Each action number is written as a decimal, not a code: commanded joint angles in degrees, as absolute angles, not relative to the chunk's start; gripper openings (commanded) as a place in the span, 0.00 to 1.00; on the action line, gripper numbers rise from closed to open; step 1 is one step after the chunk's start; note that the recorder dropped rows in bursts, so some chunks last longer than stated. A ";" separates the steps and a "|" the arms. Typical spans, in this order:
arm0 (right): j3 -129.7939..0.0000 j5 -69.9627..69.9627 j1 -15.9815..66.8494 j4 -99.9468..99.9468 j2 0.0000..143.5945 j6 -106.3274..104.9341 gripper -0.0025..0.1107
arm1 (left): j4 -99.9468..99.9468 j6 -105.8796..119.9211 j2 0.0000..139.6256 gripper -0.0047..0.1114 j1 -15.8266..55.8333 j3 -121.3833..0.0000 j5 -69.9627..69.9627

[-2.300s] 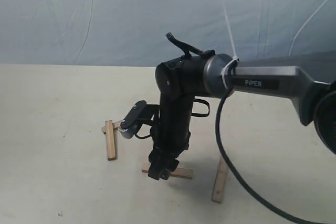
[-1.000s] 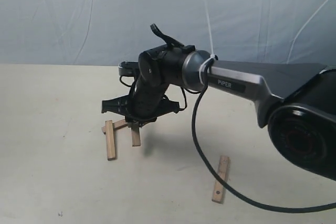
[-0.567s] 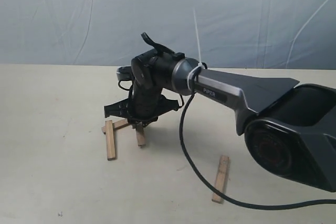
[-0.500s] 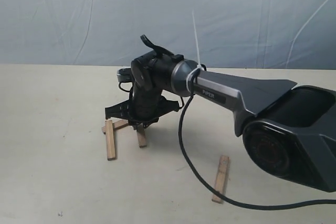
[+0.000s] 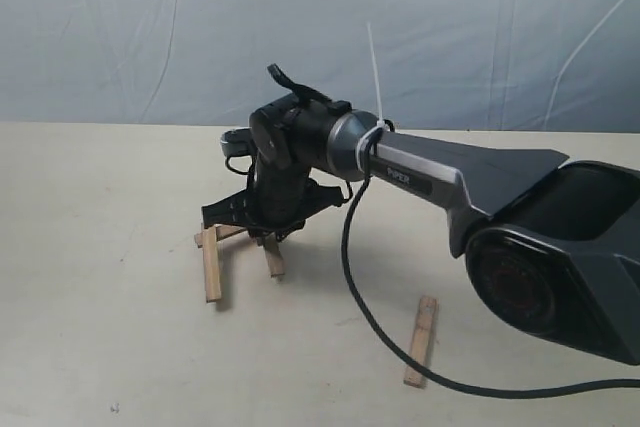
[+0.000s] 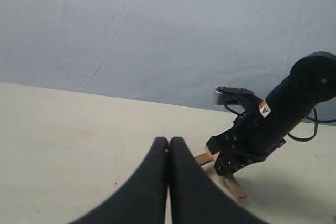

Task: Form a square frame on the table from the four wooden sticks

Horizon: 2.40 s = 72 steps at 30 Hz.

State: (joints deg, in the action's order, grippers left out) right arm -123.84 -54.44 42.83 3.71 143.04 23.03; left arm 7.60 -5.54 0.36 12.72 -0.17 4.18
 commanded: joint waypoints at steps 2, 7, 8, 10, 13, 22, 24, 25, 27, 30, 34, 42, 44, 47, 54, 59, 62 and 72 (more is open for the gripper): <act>-124.22 -63.42 40.04 1.56 135.62 3.92 0.01 | 7.45 -5.33 0.00 0.04 12.61 0.00 4.30; -119.36 -69.96 36.04 0.46 129.56 -8.42 0.01 | 7.17 -5.33 0.00 0.04 12.61 0.00 4.30; -116.73 -69.96 35.19 0.00 127.77 -11.14 0.01 | 6.91 -5.33 0.00 0.04 12.61 0.00 4.30; -111.04 -68.64 33.54 -0.91 124.48 -16.47 0.01 | 6.90 -5.33 0.00 0.04 12.61 0.00 4.40; -100.76 -64.48 31.94 -2.13 119.12 -25.53 0.01 | 6.90 -5.33 0.00 0.04 12.61 0.00 4.40; -81.10 -47.35 30.37 -5.47 114.18 -38.68 0.01 | 6.90 -5.33 0.00 0.04 12.61 0.00 4.40; -79.65 -47.22 30.37 -5.47 114.82 -40.54 0.01 | 6.90 -5.33 0.00 0.04 12.61 0.00 4.40; -79.05 -46.97 30.37 -5.47 115.11 -41.25 0.01 | 6.90 -5.33 0.00 0.04 12.61 0.00 4.40; -78.40 -46.41 30.37 -5.47 115.50 -41.52 0.01 | 6.90 -5.33 0.00 0.04 12.61 0.00 4.40; -78.00 -44.74 30.37 -5.47 116.30 -41.52 0.01 | 6.90 -5.33 0.00 0.04 12.61 0.00 4.40; -78.00 -42.01 30.37 -5.47 117.65 -41.52 0.01 | 6.90 -5.33 0.00 0.04 12.61 0.00 4.40; -78.00 -40.51 30.37 -4.13 120.32 -41.91 0.01 | 6.90 -5.33 0.00 0.04 12.61 0.00 4.40; -78.00 -40.51 30.37 -4.47 120.21 -41.91 0.01 | 6.90 -5.33 0.00 0.04 12.61 0.00 4.40; -79.63 -41.72 30.37 -4.68 120.10 -38.76 0.01 | 6.90 -5.33 0.00 0.04 12.61 0.00 4.40; -88.32 -42.64 30.37 -4.68 120.32 -8.11 0.01 | 6.90 -5.33 0.00 0.04 12.61 0.00 4.30; -94.77 -47.08 30.87 -4.90 121.04 11.70 0.01 | 6.90 -5.33 0.00 0.04 12.61 0.00 4.30; -95.76 -47.07 32.39 -4.65 122.42 17.64 0.01 | 6.90 -5.33 0.00 0.04 12.61 0.00 4.30; -95.89 -42.90 35.40 -4.38 129.26 27.19 0.01 | 6.62 -5.33 0.00 0.04 12.61 0.00 4.64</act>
